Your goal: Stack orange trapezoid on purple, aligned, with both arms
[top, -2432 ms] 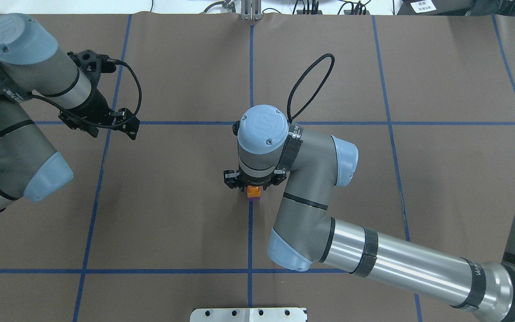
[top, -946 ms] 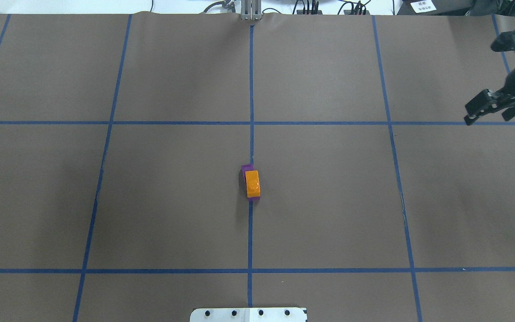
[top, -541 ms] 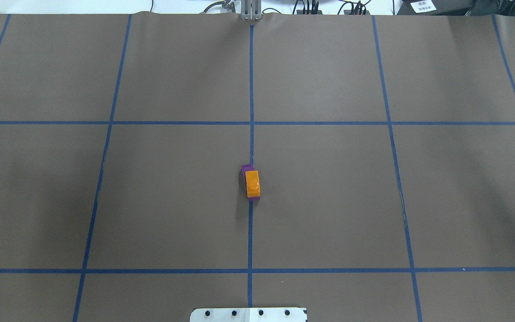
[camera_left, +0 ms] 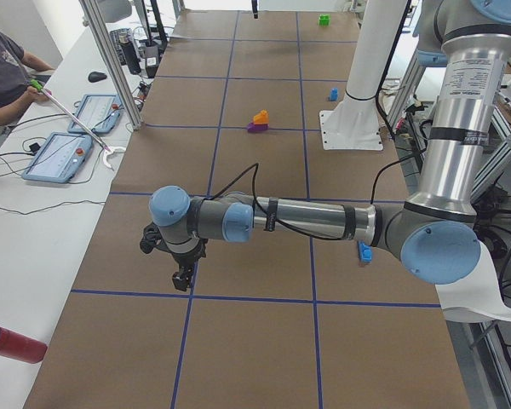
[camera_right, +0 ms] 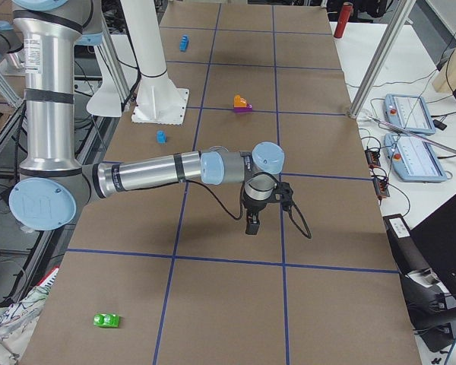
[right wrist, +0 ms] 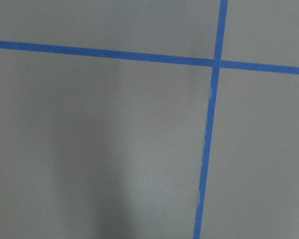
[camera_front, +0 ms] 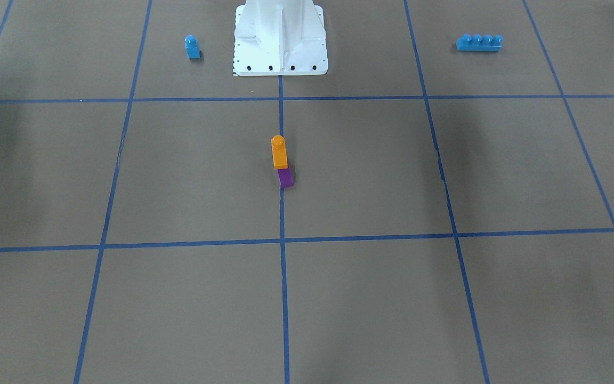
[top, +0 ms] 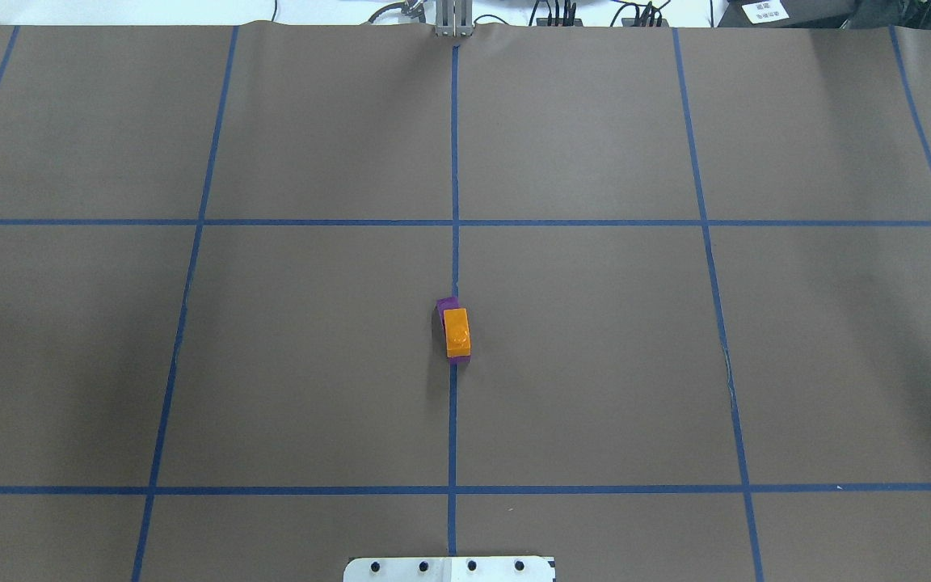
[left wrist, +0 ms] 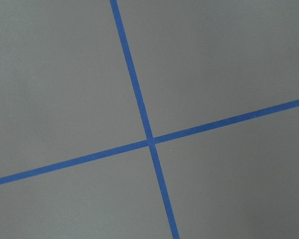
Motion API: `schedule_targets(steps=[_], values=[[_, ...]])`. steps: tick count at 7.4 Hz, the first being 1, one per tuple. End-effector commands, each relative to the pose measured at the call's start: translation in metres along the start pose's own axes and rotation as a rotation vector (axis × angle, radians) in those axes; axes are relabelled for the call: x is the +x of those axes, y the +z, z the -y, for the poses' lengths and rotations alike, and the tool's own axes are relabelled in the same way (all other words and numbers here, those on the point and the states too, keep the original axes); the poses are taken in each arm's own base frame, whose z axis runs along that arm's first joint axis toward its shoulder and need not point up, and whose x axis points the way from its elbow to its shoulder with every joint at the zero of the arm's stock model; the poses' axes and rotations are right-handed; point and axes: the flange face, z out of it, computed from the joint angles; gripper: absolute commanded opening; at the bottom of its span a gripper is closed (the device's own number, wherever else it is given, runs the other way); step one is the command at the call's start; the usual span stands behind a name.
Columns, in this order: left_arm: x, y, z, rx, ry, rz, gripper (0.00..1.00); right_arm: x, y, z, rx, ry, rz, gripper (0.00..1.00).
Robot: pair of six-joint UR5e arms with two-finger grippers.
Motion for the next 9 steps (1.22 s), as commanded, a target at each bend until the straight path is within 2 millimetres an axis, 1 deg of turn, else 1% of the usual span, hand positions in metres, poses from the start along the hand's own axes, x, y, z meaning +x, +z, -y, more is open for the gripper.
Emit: schedule_targets(steps=[1, 2, 3, 4, 5, 6, 7, 8, 9], values=[[0.0, -0.002, -0.001, -0.003, -0.013, 0.002, 1.0, 0.003, 0.002, 0.0, -0.005, 0.006, -0.002, 1.0], [-0.001, -0.001, -0.002, -0.008, -0.018, 0.001, 1.0, 0.004, 0.004, -0.001, -0.008, 0.019, -0.002, 1.0], [0.0, -0.002, -0.001, -0.004, -0.015, 0.002, 1.0, 0.013, 0.008, -0.001, -0.017, 0.039, -0.003, 1.0], [0.001, -0.002, 0.0, -0.006, -0.016, 0.002, 1.0, 0.031, 0.013, -0.001, -0.026, 0.079, 0.004, 1.0], [0.0, -0.002, -0.001, -0.007, -0.017, 0.003, 1.0, 0.036, 0.013, -0.002, -0.026, 0.09, 0.004, 1.0], [0.004, -0.007, -0.001, 0.002, -0.011, 0.006, 1.0, 0.045, 0.006, -0.003, -0.012, 0.111, 0.007, 1.0], [0.008, -0.011, 0.0, -0.028, -0.041, 0.003, 1.0, 0.053, 0.0, -0.001, 0.002, 0.133, 0.008, 1.0], [0.012, -0.014, -0.004, -0.042, -0.056, -0.001, 1.0, 0.054, -0.002, 0.011, 0.004, 0.133, 0.005, 1.0], [0.017, -0.02, -0.005, -0.039, -0.082, -0.003, 1.0, 0.058, 0.001, 0.028, -0.002, 0.141, 0.005, 1.0]])
